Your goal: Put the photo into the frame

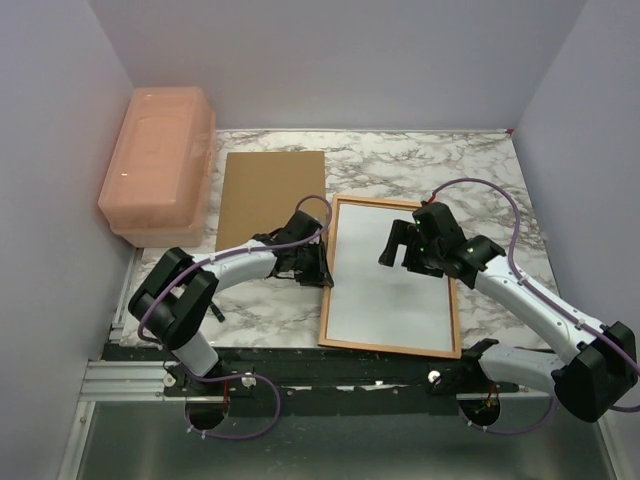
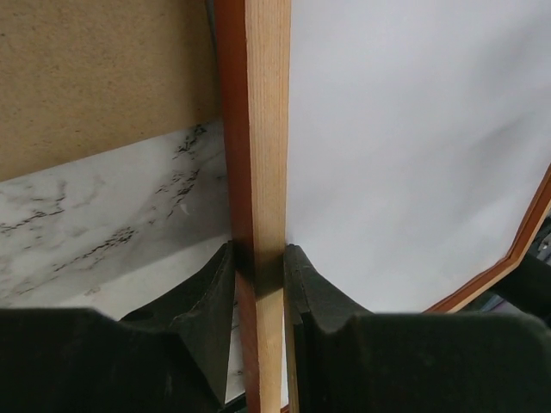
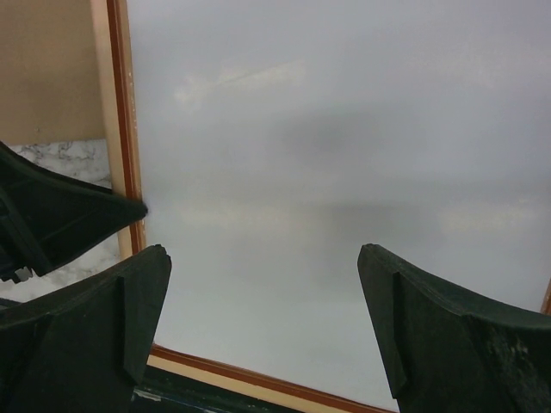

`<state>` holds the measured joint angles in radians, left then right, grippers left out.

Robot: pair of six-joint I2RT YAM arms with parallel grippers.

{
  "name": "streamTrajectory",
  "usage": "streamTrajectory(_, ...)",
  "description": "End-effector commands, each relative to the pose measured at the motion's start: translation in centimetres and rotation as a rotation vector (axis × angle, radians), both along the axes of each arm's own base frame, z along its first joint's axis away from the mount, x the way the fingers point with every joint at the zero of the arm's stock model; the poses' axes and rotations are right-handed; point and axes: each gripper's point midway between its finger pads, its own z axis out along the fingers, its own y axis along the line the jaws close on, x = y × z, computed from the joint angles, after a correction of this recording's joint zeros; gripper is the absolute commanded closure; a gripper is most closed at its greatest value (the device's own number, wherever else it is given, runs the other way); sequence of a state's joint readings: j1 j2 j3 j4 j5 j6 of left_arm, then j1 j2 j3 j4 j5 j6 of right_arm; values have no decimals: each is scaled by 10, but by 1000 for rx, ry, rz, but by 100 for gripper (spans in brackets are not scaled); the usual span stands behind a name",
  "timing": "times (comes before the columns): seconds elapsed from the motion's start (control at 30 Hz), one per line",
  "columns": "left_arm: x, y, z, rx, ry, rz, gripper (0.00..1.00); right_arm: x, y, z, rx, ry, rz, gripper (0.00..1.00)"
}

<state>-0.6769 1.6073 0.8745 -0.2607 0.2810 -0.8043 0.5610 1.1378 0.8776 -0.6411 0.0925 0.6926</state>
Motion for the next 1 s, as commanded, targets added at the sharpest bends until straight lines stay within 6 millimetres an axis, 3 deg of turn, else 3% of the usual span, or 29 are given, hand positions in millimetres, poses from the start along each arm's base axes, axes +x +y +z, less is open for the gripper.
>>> streamTrajectory(0.0, 15, -29, 17, -120, -11, 78, 84, -5, -7, -5, -16, 18, -20, 0)
streamTrajectory(0.27, 17, -46, 11, -122, -7, 117, 80, -6, -6, -6, -16, 23, -18, 0)
streamTrajectory(0.37, 15, -48, 7, -114, -2, 115, 70, -6, -6, -8, -14, 25, -15, 0)
streamTrajectory(0.5, 12, -46, 8, -113, -12, 105, 50, -6, -3, -8, -4, 30, -7, 0)
streamTrajectory(0.6, 12, -43, 18, -120, -45, 94, 36, -6, -1, -8, 6, 31, 4, 0)
streamTrajectory(0.83, 16, -35, 61, -202, -183, 48, 19, -5, 13, -8, 53, 43, 39, 0)
streamTrajectory(0.97, 18, -24, 89, -321, -240, 44, 18, -2, 25, -14, 92, 65, 65, 0)
